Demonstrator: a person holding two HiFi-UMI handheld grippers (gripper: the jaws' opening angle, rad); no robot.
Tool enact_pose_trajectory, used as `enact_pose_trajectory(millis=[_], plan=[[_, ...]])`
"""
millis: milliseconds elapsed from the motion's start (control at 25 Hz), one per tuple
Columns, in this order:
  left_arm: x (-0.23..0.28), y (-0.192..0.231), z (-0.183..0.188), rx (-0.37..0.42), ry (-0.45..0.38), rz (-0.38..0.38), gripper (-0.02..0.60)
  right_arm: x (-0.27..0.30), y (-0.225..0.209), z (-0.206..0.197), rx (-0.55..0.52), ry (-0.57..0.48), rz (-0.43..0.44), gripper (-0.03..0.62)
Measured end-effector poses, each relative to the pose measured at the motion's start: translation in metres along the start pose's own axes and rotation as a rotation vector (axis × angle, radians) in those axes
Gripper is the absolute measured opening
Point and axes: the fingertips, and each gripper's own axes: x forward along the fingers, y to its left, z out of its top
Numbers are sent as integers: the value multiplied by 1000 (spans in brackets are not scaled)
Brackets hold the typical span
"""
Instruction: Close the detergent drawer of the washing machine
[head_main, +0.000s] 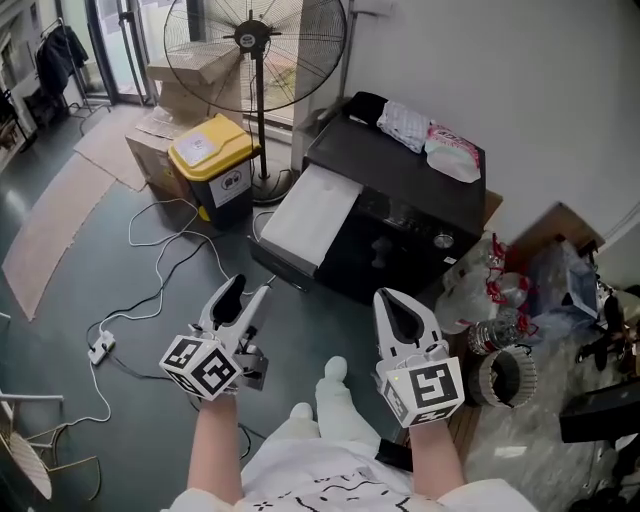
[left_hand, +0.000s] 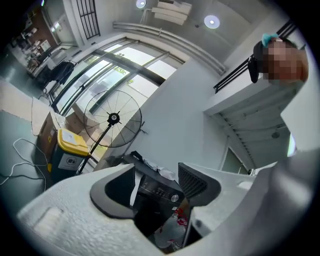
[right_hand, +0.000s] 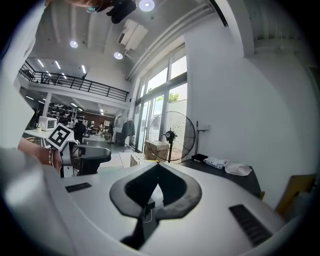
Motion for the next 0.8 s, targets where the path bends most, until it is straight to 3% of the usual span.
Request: enact_pose_trajectory(millis=[360,800], plan=[[22,41,-42,-144,30,29,275,30,-6,-30,39,38,31,-8],[49,106,-119,-341,100,97,275,78,-5,-69,73,117,112,-8]])
